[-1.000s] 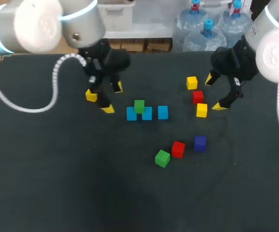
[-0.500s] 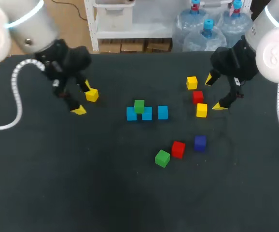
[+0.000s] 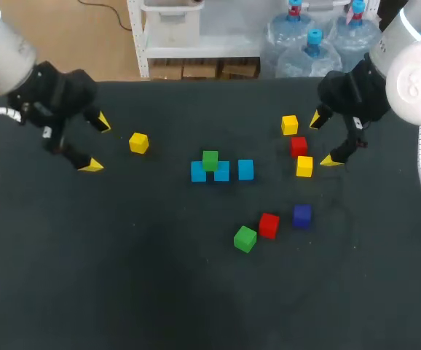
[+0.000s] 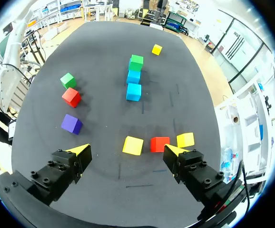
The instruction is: Place the blue cubes, place green cubes on the blue cubes, place the yellow cubes on the green cubes, then place the red cubes on the yellow cubes, and place purple cube on the red cubes.
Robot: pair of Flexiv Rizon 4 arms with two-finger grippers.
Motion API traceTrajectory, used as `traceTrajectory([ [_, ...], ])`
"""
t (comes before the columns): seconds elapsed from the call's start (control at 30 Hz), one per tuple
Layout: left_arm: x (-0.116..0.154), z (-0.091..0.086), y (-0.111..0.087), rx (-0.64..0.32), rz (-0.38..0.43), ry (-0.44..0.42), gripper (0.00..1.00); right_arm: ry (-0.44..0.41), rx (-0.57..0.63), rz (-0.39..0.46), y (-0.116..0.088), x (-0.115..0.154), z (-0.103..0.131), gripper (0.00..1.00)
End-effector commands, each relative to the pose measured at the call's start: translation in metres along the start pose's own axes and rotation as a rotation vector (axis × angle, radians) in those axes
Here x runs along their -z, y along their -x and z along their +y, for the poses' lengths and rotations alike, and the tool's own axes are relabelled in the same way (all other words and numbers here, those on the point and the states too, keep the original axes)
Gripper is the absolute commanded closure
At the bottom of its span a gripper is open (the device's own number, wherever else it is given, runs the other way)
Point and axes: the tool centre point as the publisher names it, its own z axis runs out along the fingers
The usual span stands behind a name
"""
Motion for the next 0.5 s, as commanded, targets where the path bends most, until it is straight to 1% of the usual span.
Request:
traceTrajectory([
  [0.03,0.0011,-0.0036,-0.001,-0.001,-0.003,0.04,0.0,0.001,0.001,-0.002,-0.0002,-0.0003,-0.0004,0.0],
  [0.43,0.0011,-0.0036,-0.001,-0.001,-0.003,0.04,0.0,0.001,0.001,-0.002,-0.0002,-0.0003,-0.0004,0.0],
  [0.47,0.0011,-0.0036,-0.001,-0.001,-0.003,0.04,0.0,-0.003,0.036,-0.019,-0.0029,0.003,-0.0041,0.0],
  [0.5,0.0011,-0.0036,-0.001,-0.001,-0.003,0.04,0.0,0.005,0.072,-0.013,-0.0031,0.0054,-0.007,0.0],
])
